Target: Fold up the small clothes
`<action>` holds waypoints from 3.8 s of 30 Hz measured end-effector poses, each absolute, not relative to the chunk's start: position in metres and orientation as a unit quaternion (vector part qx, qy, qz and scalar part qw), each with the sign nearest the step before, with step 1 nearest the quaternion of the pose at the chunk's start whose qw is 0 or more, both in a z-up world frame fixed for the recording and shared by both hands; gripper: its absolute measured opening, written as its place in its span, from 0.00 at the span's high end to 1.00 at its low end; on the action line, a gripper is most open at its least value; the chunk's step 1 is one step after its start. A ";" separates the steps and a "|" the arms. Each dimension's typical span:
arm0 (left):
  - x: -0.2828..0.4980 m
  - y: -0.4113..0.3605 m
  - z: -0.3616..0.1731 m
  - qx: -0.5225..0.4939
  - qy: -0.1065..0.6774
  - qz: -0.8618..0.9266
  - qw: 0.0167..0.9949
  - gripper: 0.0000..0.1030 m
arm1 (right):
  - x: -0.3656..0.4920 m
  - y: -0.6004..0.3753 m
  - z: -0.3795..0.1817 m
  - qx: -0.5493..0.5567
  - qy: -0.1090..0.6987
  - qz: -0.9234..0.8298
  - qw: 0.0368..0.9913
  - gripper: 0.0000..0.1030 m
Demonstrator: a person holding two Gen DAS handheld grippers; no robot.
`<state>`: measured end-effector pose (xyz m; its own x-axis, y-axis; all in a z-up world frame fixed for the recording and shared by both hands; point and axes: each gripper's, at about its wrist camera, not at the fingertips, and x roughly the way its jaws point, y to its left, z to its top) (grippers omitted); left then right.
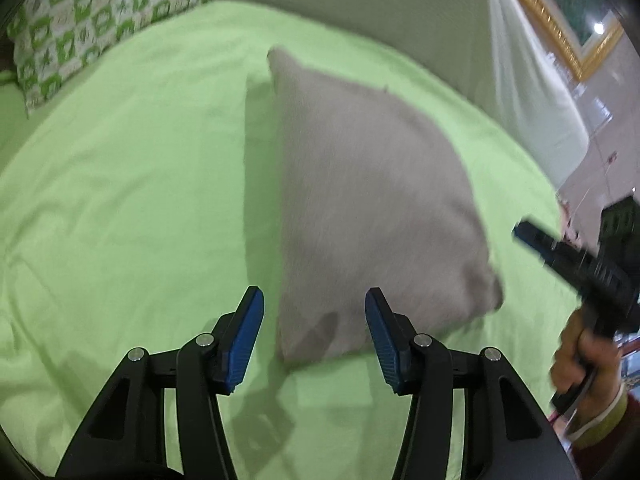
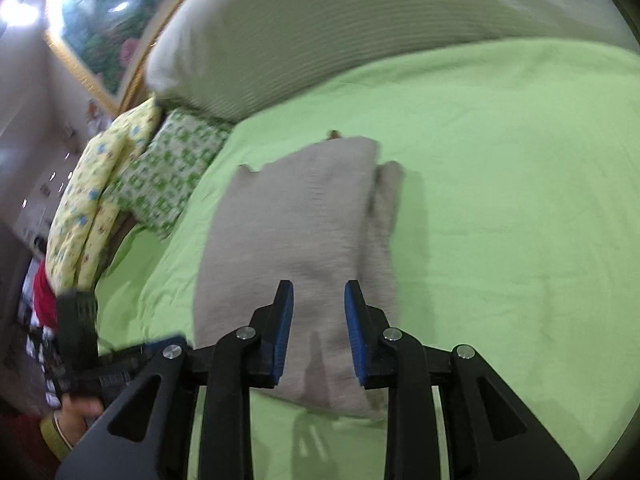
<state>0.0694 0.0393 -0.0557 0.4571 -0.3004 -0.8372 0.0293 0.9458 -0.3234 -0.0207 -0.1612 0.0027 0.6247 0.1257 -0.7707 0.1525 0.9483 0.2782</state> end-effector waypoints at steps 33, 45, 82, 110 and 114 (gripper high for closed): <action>0.138 0.015 -0.058 -0.081 0.510 -0.068 0.854 0.44 | 0.046 -0.168 -0.025 0.157 0.476 -0.045 0.864 0.79; 0.068 0.025 -0.063 -0.045 0.519 -0.029 0.853 0.30 | -0.025 -0.145 -0.047 0.133 0.513 -0.063 0.846 0.69; -0.049 0.003 -0.023 -0.022 0.384 0.002 0.923 0.18 | -0.123 -0.092 0.005 0.030 0.386 -0.044 0.921 0.15; -0.041 -0.021 -0.045 0.024 0.364 0.018 0.931 0.16 | -0.097 -0.085 -0.035 -0.016 0.392 -0.041 0.919 0.06; -0.042 -0.023 -0.047 0.025 0.368 0.014 0.929 0.16 | -0.094 -0.089 -0.037 -0.009 0.394 -0.045 0.918 0.06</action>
